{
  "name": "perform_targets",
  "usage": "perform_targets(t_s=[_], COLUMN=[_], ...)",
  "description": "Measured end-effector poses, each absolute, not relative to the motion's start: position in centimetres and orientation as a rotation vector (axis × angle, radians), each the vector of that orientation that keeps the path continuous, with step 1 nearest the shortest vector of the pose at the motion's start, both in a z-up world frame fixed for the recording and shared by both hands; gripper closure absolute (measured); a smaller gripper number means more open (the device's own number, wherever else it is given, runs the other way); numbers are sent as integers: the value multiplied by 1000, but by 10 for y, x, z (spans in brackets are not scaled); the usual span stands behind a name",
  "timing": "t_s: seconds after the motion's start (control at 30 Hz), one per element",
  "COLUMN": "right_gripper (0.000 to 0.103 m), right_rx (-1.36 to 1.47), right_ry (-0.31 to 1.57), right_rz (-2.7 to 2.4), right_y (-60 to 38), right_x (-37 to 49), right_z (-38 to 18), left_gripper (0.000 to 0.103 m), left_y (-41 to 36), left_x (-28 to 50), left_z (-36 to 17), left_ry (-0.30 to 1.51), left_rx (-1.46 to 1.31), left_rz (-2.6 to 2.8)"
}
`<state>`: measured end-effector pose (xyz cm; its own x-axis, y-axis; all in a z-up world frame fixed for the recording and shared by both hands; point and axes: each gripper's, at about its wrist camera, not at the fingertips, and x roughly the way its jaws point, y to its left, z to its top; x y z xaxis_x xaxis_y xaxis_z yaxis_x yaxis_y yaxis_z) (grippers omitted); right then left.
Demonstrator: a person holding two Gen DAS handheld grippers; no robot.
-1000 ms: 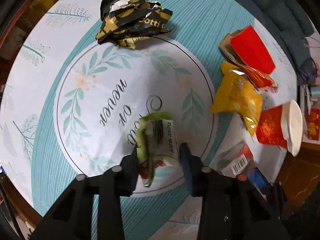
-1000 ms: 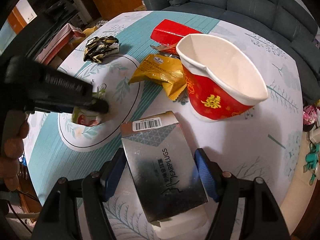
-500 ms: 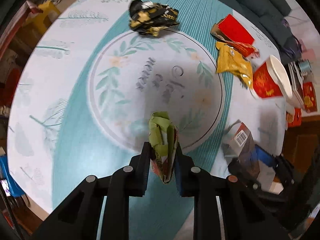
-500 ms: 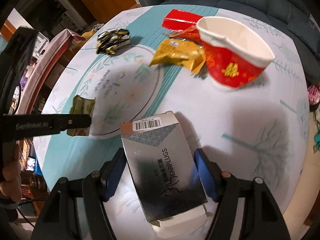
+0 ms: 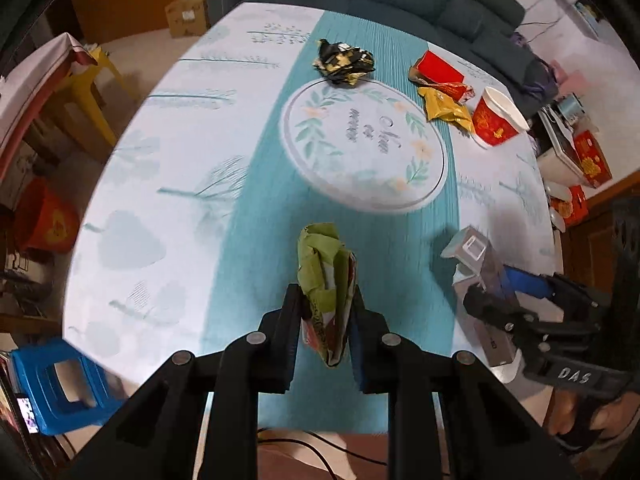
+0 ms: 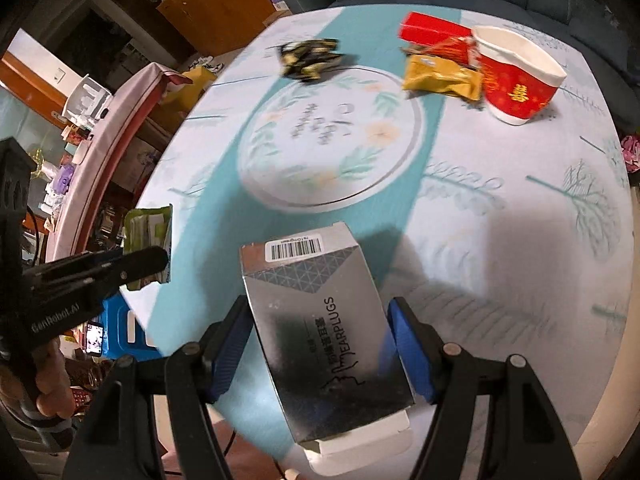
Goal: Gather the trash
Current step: 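Grasp the green snack wrapper with the left gripper while the right gripper grasps the silver earplug box, then carry the green wrapper and earplug box over the bin with both grippers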
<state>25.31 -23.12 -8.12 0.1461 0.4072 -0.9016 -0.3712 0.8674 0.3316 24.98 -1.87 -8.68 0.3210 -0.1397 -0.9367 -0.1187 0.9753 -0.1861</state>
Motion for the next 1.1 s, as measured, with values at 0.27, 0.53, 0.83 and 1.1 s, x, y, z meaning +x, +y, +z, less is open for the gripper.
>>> perform_targets(t_s=[0.27,0.53,0.83,1.1], right_gripper=[34,34,34,34], right_rx=[77,152,124,85], right_ry=[1248,1246,1357,1394], right_rz=[521,435,376,336], right_y=[-183,-138,-113,-106], right_x=[165,73,17,-6], right_z=[-57,-64,-92,-152], left_gripper=[84,83,83,83], left_y=[37,84,92,87], left_x=[154,74,27,19], left_z=[-79,-92,-127,-189], left_ry=[1224,1217,1280,1317], left_rx=[-214,-198,-215,-251], left_rz=[-87,-148,-180,-145])
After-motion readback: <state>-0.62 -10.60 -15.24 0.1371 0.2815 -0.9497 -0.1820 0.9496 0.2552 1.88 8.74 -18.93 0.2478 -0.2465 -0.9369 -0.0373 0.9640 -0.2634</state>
